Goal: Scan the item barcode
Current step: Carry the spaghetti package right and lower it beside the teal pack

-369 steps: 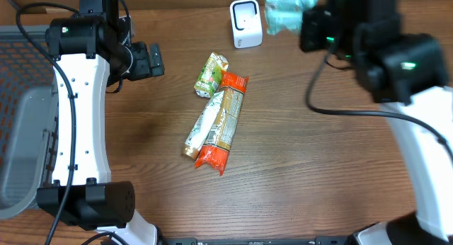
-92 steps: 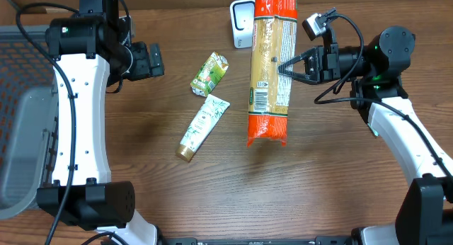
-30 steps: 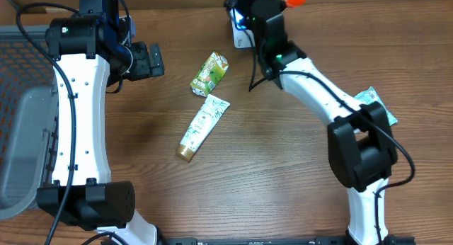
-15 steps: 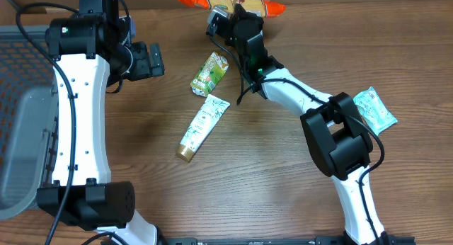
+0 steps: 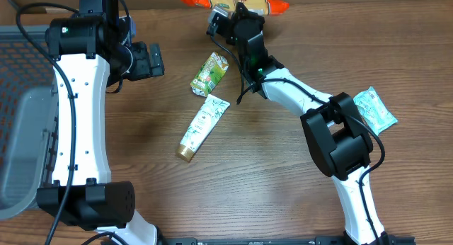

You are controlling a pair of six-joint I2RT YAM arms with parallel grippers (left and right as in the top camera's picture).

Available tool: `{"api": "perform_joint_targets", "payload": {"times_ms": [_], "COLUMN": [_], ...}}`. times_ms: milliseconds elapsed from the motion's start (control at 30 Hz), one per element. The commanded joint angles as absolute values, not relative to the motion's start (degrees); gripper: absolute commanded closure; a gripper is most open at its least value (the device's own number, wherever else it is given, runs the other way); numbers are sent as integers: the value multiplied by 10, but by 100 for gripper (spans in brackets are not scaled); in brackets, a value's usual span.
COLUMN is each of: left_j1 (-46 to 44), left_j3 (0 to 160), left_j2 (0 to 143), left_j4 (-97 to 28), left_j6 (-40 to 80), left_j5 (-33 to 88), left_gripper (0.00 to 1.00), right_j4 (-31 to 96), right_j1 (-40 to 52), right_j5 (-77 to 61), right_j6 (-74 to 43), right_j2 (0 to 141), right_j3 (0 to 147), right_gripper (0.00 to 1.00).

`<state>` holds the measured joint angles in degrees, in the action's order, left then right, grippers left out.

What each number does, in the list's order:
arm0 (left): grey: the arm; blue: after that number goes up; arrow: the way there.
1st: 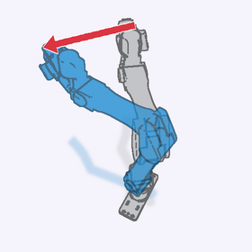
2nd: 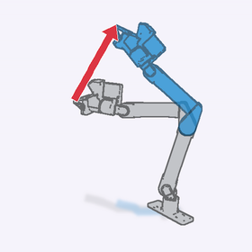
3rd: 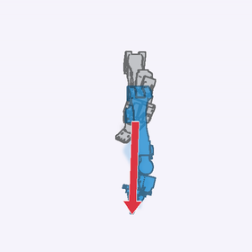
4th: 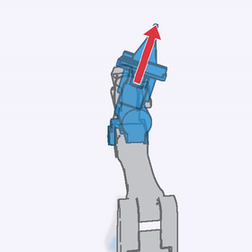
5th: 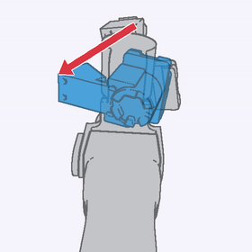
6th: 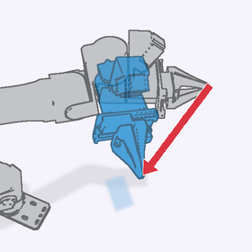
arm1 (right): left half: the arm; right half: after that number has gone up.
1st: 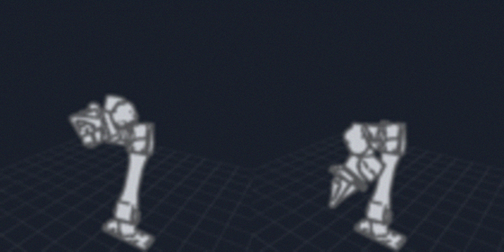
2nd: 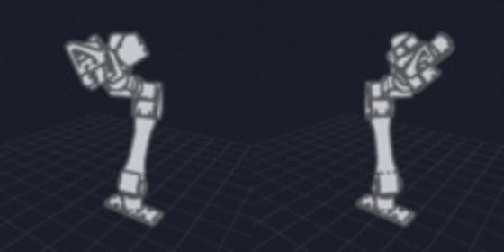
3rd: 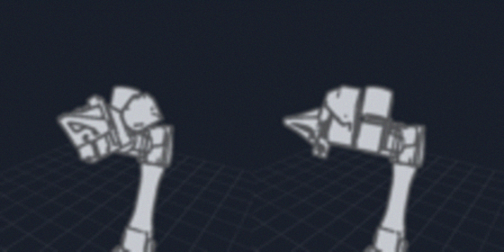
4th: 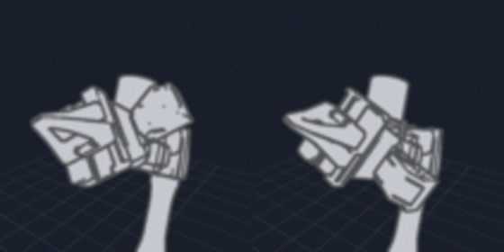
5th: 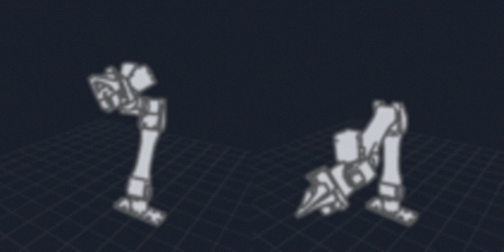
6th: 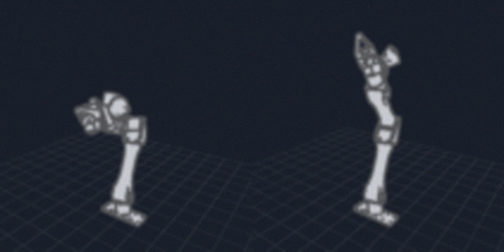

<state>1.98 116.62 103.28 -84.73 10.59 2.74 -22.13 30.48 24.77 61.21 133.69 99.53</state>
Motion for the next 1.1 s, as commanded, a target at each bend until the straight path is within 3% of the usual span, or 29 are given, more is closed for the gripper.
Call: {"api": "perform_joint_targets", "payload": {"times_ms": [0,267,433,600,733,867,1067], "left_j1": [22,22,22,22,22,22,22], "left_j3": [1166,1166,1166,1166,1166,1166,1166], "left_j2": [1039,1039,1039,1039,1039,1039,1039], "left_j4": [-848,-848,-848,-848,-848,-848,-848], "left_j6": [112,112,112,112,112,112,112], "left_j5": [27,27,27,27,27,27,27], "left_gripper": [0,1,0,0,0,1,0], "right_j4": [-214,-24,198,398,582,630,545], "right_j1": [311,312,292,219,89,-19,-154], "right_j5": [276,255,145,13,-86,-104,-173], "right_j6": [568,422,194,-35,-189,-241,-245], "right_j2": [1289,1152,1019,930,913,923,939], "right_j3": [1017,1017,1017,1017,1014,964,826], "right_gripper": [96,96,96,96,96,96,96]}}
